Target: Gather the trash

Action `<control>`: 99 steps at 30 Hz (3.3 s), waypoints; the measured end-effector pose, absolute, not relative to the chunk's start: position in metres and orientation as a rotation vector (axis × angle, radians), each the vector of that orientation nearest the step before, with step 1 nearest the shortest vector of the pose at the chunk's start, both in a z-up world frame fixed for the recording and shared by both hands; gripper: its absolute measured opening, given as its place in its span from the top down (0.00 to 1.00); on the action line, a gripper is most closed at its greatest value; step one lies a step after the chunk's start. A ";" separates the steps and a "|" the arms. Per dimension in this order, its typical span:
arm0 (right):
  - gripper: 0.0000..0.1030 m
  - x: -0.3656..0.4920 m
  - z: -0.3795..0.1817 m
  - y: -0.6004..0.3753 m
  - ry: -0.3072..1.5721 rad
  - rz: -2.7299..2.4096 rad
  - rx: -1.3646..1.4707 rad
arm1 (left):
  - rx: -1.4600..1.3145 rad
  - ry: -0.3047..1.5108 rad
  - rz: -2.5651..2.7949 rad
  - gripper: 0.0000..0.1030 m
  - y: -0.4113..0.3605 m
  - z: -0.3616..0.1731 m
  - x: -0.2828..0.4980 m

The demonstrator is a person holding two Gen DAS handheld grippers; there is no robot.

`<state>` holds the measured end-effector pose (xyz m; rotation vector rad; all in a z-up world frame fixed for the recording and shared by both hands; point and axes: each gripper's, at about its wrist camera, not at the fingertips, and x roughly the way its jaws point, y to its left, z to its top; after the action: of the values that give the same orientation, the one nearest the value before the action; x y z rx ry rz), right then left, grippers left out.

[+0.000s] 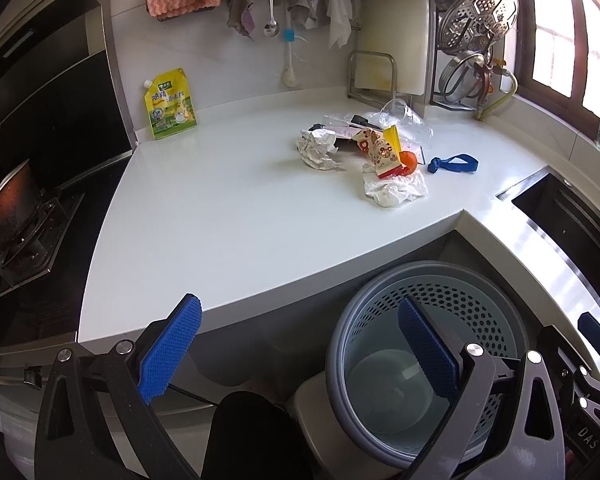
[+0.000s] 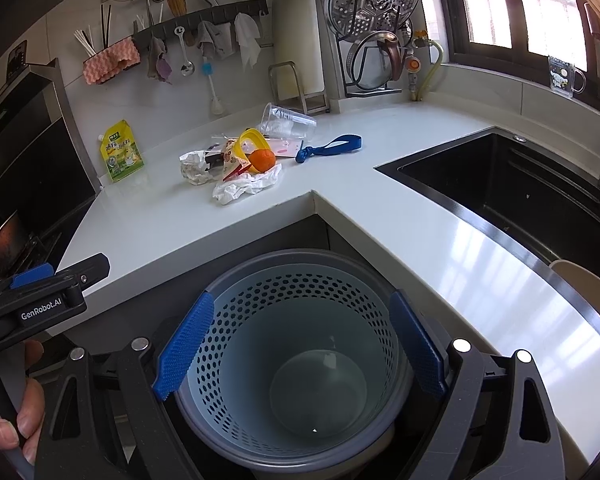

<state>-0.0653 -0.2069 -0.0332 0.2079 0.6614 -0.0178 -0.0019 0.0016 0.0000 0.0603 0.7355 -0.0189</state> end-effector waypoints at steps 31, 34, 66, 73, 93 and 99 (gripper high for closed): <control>0.17 -0.030 -0.050 -0.214 0.671 0.008 0.200 | 0.027 0.743 0.009 0.06 0.012 -0.016 0.034; 0.17 -0.012 -0.045 -0.222 0.665 0.004 0.190 | 0.048 0.716 0.026 0.06 0.008 -0.013 0.049; 0.17 0.231 -0.039 -0.251 0.765 0.011 0.167 | 0.002 0.715 0.047 0.06 0.007 -0.013 0.225; 0.18 0.255 -0.046 -0.244 0.815 -0.045 0.094 | 0.008 0.731 0.046 0.06 0.006 -0.016 0.233; 0.75 0.273 -0.057 -0.247 0.861 -0.031 0.081 | -0.021 0.766 0.045 0.06 0.002 -0.027 0.255; 0.82 0.272 -0.058 -0.251 0.854 -0.010 0.107 | 0.004 0.779 0.050 0.06 -0.006 -0.029 0.266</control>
<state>0.2722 -0.2514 -0.0579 0.1071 0.8543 -0.0096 0.2665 -0.0060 -0.0294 0.0039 0.7786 0.0498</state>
